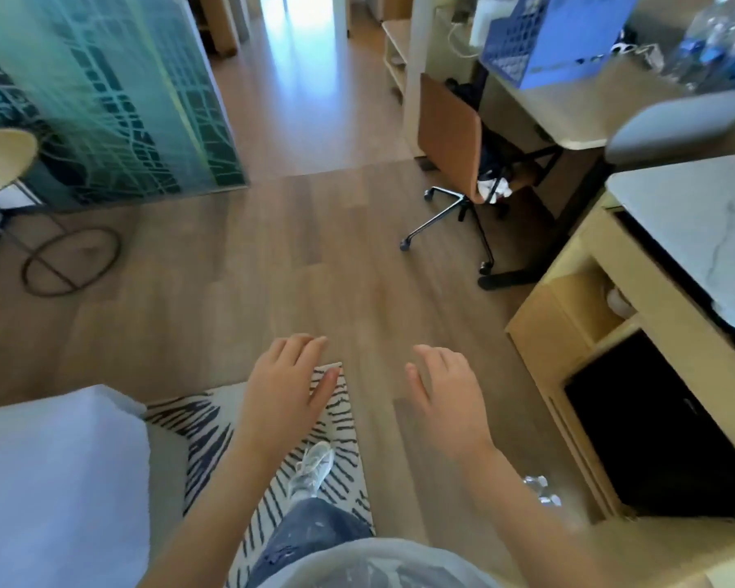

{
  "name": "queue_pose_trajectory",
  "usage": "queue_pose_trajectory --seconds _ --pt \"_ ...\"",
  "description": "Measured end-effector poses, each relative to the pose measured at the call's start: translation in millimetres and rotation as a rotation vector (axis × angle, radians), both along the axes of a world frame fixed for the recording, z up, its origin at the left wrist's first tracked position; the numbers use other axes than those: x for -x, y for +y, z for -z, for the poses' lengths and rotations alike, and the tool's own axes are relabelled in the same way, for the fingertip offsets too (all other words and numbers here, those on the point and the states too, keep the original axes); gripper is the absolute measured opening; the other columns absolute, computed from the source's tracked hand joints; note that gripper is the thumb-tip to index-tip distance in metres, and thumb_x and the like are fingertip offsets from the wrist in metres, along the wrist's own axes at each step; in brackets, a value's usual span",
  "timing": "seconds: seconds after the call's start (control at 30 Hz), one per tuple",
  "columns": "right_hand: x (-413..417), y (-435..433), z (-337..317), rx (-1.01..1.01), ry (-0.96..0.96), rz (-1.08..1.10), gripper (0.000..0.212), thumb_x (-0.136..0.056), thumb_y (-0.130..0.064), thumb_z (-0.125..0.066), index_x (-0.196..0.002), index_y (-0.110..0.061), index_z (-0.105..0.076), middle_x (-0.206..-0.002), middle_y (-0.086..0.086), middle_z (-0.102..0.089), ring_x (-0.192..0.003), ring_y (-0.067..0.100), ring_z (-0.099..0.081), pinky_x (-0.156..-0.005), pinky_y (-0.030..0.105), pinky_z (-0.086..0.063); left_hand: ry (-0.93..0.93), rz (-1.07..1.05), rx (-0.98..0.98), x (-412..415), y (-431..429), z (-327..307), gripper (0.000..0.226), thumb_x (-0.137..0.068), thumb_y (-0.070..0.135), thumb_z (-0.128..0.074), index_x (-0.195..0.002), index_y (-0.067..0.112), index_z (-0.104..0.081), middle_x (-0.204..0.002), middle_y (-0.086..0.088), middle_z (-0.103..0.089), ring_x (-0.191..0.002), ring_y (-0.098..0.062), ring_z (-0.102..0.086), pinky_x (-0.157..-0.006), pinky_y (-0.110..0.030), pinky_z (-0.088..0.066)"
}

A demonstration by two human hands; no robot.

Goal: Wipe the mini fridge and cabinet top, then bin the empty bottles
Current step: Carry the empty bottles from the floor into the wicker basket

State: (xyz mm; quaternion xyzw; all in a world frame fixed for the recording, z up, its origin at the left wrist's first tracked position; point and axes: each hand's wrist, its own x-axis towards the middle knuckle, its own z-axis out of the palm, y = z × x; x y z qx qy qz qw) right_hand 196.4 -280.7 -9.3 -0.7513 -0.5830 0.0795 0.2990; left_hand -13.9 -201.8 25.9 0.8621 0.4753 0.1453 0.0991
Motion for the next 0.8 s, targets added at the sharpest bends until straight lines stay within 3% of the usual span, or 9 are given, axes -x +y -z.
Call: queue_pose_trajectory --seconds 0.2,0.33,0.57,0.67,0.8 --pt "-22.7 38.4 -1.6 0.021 0.043 0.430 0.027 -0.098 -0.018 -0.060 -0.118 -0.001 -0.065 -0.110 0.013 -0.067 -0.103 0.032 -0.062 -0.088 0.045 -0.051 0.036 0.476 -0.020 -74.9 120.5 -4.7 0.046 -0.094 0.037 -0.043 -0.115 0.004 -0.067 -0.111 -0.011 -0.067 -0.098 -0.032 -0.063 -0.083 -0.040 -0.053" --pt "-25.9 30.9 -4.5 0.028 0.067 0.758 0.026 -0.096 -0.017 -0.063 -0.117 -0.002 -0.066 -0.110 0.012 -0.068 -0.105 0.032 -0.062 -0.088 0.040 -0.051 -0.005 0.773 0.018 -133.4 150.2 -5.4 0.036 -0.095 0.033 -0.061 -0.120 0.008 -0.067 -0.113 -0.005 -0.067 -0.102 -0.026 -0.063 -0.083 -0.036 -0.053" --pt "-21.5 -14.6 -7.3 0.079 0.098 1.256 0.022 -0.099 -0.021 -0.057 -0.116 -0.008 -0.065 -0.107 0.006 -0.066 -0.101 0.028 -0.058 -0.088 0.039 -0.048 -0.015 1.202 0.089 -226.5 137.8 10.3 0.040 -0.094 0.037 -0.054 -0.123 0.010 -0.064 -0.117 -0.002 -0.064 -0.105 -0.022 -0.061 -0.085 -0.035 -0.053" --pt "-31.3 -36.0 -3.9 0.074 0.050 1.398 0.020 -0.098 -0.021 -0.058 -0.109 -0.007 -0.067 -0.098 0.008 -0.067 -0.090 0.030 -0.059 -0.079 0.036 -0.047 -0.021 1.324 0.102 -266.5 119.3 22.6 0.039 -0.094 0.036 -0.056 -0.122 0.010 -0.064 -0.116 -0.003 -0.064 -0.106 -0.024 -0.062 -0.085 -0.036 -0.054" --pt "-61.2 -63.6 7.0 0.116 0.112 1.485 0.024 -0.098 -0.019 -0.059 -0.118 -0.008 -0.064 -0.103 0.008 -0.065 -0.095 0.033 -0.058 -0.083 0.040 -0.049 -0.014 1.414 0.085 -320.6 88.2 36.0 0.036 -0.090 0.029 -0.067 -0.119 0.007 -0.067 -0.112 -0.005 -0.066 -0.100 -0.026 -0.064 -0.080 -0.038 -0.055"
